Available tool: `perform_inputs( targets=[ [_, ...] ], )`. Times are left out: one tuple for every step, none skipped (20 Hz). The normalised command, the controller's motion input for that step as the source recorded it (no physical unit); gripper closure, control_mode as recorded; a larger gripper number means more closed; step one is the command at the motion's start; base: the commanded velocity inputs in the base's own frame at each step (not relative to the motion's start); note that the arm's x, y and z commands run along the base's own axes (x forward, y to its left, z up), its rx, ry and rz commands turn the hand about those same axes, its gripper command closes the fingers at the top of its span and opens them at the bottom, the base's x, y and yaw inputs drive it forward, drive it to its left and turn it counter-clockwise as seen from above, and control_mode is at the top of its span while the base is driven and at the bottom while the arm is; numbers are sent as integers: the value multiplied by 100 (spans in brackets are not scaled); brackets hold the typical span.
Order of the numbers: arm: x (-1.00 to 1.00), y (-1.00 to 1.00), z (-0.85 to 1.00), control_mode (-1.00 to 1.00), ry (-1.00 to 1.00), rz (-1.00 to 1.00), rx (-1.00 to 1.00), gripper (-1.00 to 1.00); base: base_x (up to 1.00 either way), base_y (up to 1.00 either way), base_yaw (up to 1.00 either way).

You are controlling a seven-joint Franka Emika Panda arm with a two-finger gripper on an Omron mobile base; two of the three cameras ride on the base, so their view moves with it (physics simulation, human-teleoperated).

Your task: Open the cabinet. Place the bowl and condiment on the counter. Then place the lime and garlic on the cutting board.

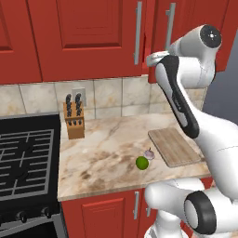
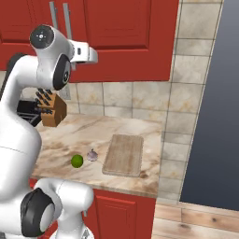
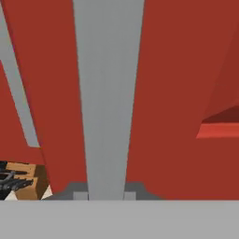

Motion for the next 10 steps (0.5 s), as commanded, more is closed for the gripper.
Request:
perform_inputs(
  targets=[
    [-100,-46,0,-100,-3,2,0,100,0,0,0],
    [-100,-51,0,-100,-4,0,0,100,0,0,0],
    [-100,-44,0,-100,-5,0,0,100,0,0,0],
    [-100,-39,0,-100,-3,0,-1,100,0,0,0],
    [-100,-42,0,-100,-5,0,-3,100,0,0,0],
    [-100,-54,0,-100,-7,0,0,100,0,0,0],
    [-100,-65,0,-100,-6,0,0,100,0,0,0],
    [-100,-63,0,-100,-5,0,0,100,0,0,0],
    [-100,-67,0,-100,-3,0,0,100,0,0,0],
    [-100,-88,0,-100,0,0,0,100,0,0,0]
  ],
)
